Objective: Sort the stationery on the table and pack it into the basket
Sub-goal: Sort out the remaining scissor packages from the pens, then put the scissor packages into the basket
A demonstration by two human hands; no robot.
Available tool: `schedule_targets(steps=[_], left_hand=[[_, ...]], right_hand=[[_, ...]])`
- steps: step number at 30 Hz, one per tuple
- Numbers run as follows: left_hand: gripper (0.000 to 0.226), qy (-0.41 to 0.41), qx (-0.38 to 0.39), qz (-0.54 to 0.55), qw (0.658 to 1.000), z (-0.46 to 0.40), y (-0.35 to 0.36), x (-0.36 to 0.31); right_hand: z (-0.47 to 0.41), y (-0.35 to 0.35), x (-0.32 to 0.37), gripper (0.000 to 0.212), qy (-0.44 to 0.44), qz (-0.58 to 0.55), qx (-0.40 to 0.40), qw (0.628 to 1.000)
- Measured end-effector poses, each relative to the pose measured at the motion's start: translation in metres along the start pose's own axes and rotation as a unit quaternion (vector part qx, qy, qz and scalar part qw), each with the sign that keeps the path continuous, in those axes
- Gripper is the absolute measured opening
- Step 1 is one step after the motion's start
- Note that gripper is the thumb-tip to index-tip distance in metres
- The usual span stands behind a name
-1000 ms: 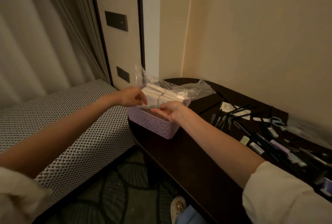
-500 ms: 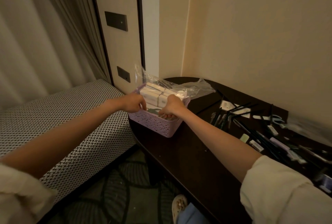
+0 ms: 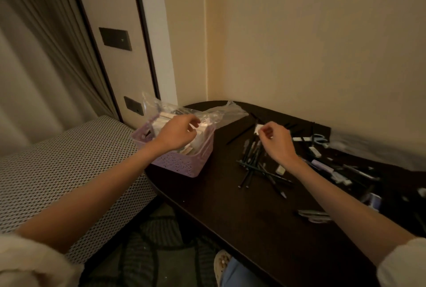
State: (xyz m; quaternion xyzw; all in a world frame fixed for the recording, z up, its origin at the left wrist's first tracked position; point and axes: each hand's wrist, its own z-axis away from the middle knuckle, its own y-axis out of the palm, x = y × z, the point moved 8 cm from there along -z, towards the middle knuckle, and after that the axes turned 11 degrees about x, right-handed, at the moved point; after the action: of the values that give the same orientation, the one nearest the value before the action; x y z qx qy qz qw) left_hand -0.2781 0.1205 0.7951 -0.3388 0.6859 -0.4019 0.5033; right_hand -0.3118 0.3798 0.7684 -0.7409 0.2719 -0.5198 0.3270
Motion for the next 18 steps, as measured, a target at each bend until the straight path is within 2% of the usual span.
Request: schedule_targets(steps=[4, 13, 18], left_hand=[[0.034, 0.051, -0.032, -0.004, 0.998, -0.021, 0.019, -0.043], [0.041, 0.125, 0.087, -0.027, 0.988, -0.086, 0.108, -0.132], [0.049, 0.132, 0.155, -0.1, 0.974, -0.122, 0.163, -0.158]], right_hand=[[0.024, -0.026, -0.058, 0.011, 0.041, 0.072, 0.008, 0.996], [0.053, -0.074, -0.149, 0.015, 0.115, 0.113, 0.033, 0.986], [0.042, -0.086, -0.179, 0.039, 0.134, 0.102, 0.047, 0.985]])
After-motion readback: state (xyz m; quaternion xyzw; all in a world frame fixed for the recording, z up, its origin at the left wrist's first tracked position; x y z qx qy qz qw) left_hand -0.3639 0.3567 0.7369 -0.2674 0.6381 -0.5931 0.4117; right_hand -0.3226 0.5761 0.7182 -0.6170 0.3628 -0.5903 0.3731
